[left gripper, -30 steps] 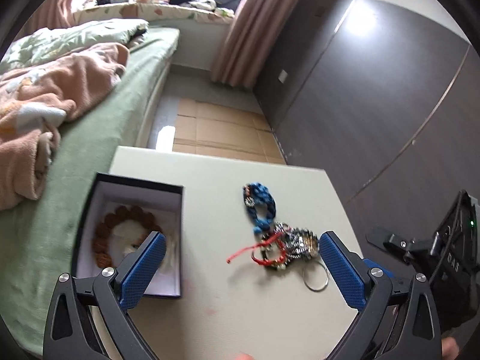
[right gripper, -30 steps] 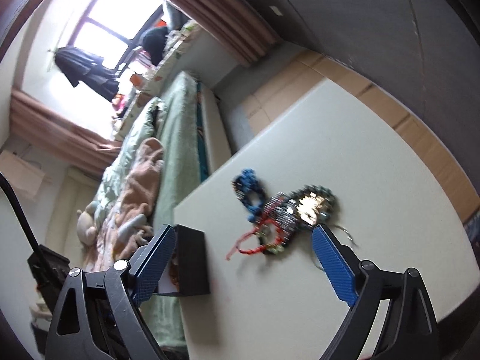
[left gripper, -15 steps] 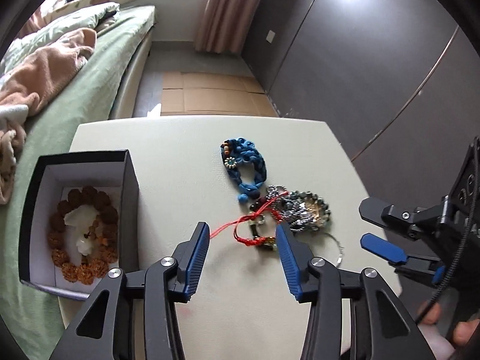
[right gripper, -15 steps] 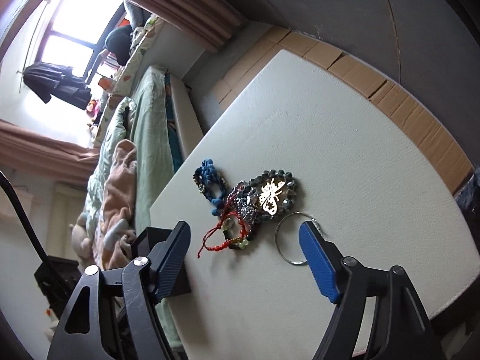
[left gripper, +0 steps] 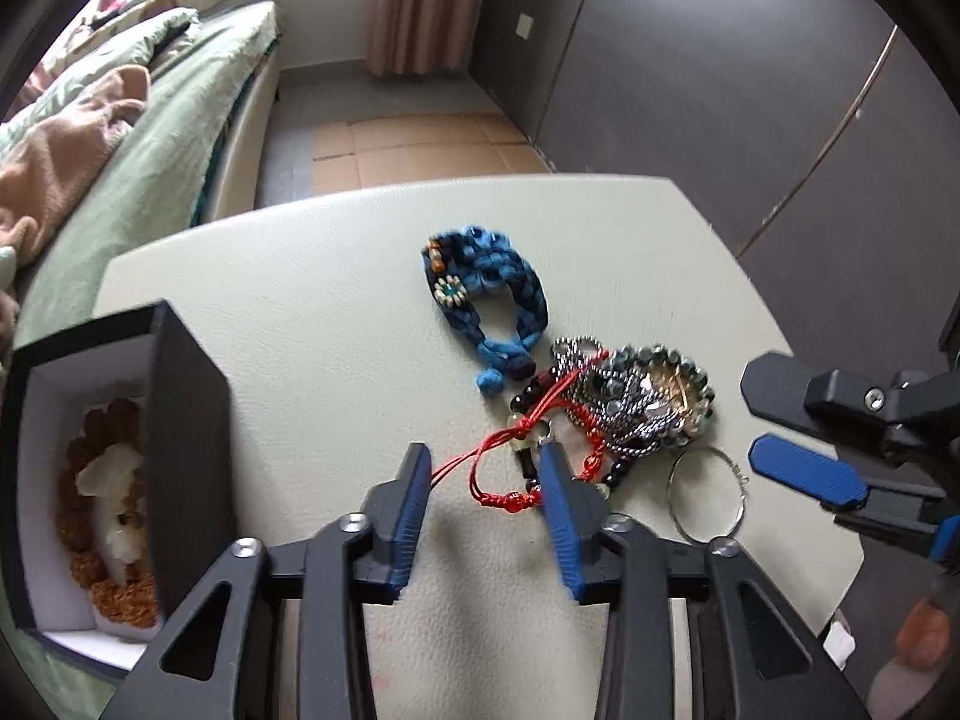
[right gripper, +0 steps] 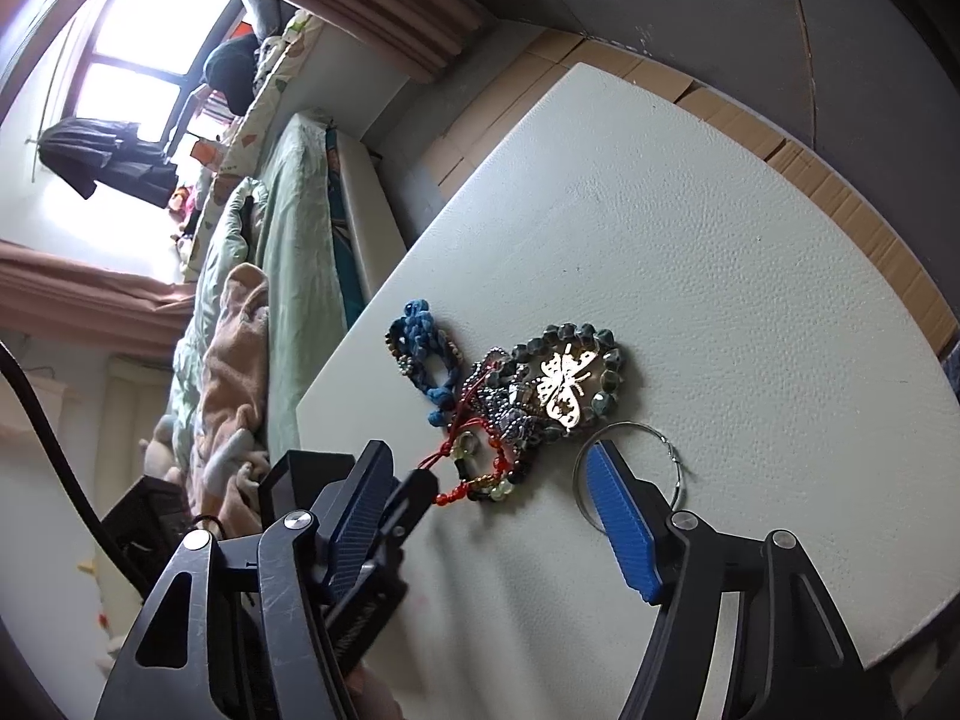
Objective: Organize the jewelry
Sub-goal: 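Move the left tool to the red string bracelet and grasp it, then lift the red string with the left tool while the right grasps the silver chain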
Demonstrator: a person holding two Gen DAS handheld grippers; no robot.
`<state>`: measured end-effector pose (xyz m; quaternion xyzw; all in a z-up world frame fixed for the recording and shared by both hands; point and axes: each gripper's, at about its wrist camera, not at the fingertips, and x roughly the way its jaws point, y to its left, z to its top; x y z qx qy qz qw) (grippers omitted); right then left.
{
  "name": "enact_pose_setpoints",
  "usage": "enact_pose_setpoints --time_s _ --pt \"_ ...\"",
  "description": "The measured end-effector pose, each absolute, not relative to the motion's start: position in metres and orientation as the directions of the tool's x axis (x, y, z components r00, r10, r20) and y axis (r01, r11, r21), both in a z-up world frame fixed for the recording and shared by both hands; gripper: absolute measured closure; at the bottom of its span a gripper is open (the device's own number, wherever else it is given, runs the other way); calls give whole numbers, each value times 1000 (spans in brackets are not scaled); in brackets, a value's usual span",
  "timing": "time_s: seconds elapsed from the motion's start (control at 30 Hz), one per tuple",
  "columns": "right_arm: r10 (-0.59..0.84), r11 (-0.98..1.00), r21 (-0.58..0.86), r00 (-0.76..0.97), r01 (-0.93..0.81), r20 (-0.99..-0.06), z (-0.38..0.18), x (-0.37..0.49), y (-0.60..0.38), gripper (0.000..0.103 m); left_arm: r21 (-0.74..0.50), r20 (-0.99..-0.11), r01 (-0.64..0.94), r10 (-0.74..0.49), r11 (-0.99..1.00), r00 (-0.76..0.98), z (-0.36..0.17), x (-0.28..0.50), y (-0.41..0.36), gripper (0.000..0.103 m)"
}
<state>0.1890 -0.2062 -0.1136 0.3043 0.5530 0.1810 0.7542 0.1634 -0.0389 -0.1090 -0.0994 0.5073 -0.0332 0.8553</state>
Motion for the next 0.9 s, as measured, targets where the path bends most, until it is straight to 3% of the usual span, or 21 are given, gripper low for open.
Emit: enact_pose_setpoints --time_s 0.03,0.13,0.23,0.37,0.9 --pt "607 751 657 322 65 -726 -115 190 -206 37 -213 -866 -46 -167 976 472 -112 165 -38 93" --pt "604 757 651 318 59 -731 -115 193 -203 40 -259 -855 -76 -192 963 481 -112 164 -29 102" --pt "604 760 647 310 53 -734 -116 195 -199 53 -263 -829 -65 -191 963 526 -98 159 -25 102" --pt "595 771 634 290 55 -749 -124 197 -193 59 -287 -795 -50 -208 957 569 -81 150 -21 102" --pt "443 892 446 325 -69 -836 -121 204 -166 63 -332 -734 -79 -205 940 647 -45 120 12 102"
